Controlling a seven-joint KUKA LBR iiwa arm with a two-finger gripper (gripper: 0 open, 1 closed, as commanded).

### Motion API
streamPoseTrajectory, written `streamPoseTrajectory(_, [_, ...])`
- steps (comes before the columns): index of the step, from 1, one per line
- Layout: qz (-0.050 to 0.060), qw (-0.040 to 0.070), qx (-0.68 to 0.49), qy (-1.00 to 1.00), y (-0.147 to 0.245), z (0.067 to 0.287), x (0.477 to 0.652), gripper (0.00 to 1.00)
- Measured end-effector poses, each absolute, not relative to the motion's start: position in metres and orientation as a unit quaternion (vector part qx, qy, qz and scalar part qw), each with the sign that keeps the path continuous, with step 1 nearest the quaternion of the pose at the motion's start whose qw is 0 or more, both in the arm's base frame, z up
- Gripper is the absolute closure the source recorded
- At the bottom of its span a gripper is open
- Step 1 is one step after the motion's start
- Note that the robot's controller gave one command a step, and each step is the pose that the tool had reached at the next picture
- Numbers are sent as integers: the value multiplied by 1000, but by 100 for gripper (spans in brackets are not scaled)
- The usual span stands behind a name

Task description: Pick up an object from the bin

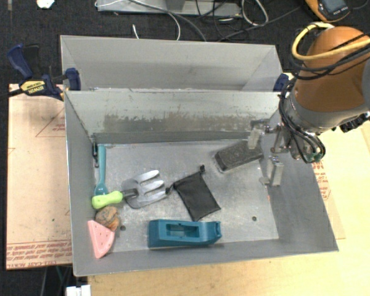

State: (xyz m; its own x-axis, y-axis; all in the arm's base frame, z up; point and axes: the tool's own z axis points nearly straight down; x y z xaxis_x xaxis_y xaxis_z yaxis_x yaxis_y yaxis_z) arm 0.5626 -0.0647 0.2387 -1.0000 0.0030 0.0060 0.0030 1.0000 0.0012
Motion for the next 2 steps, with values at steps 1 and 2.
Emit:
streamPoseTrajectory(1, [0,-1,0,-1000,-64,244,564,0])
streamPoseTrajectory(2, [1,-5,156,-988,-30,210,601,0])
